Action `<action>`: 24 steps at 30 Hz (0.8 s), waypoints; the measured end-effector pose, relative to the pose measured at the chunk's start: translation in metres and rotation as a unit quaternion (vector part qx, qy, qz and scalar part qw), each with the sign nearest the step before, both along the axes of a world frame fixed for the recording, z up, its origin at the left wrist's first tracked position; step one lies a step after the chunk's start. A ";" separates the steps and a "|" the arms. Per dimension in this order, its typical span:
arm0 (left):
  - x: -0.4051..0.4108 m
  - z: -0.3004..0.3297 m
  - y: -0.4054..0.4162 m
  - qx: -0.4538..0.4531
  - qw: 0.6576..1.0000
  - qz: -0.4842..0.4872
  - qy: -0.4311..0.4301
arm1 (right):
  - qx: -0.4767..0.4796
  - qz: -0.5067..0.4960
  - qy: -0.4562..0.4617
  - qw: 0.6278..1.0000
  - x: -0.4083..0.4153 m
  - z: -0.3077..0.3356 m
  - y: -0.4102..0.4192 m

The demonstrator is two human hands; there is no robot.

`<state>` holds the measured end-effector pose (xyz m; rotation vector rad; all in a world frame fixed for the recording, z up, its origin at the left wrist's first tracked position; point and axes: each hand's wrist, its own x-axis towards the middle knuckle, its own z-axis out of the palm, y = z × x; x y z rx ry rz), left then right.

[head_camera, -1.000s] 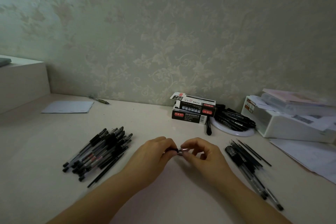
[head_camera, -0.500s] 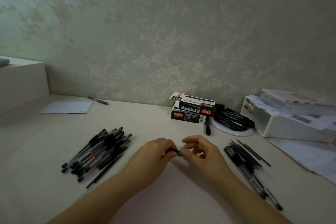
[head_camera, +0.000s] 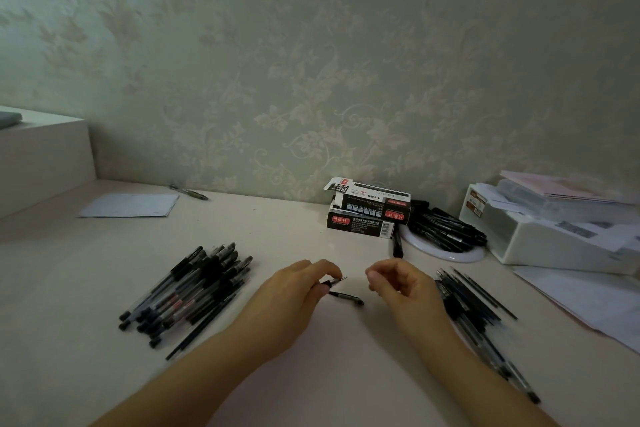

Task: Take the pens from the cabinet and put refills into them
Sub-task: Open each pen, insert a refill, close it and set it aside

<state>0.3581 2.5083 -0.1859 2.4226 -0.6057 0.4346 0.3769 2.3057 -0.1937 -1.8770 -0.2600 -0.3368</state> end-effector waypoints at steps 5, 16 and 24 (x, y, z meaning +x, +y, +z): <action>0.002 -0.002 0.001 -0.003 1.000 0.014 0.008 | -0.217 0.062 -0.079 0.971 -0.007 -0.002 0.007; 0.002 -0.002 -0.003 -0.063 0.998 -0.003 0.016 | -0.265 0.032 -0.132 0.955 -0.012 0.000 0.017; -0.004 0.002 -0.012 -0.114 0.991 -0.064 0.016 | 0.099 0.070 0.115 0.986 -0.020 0.010 0.020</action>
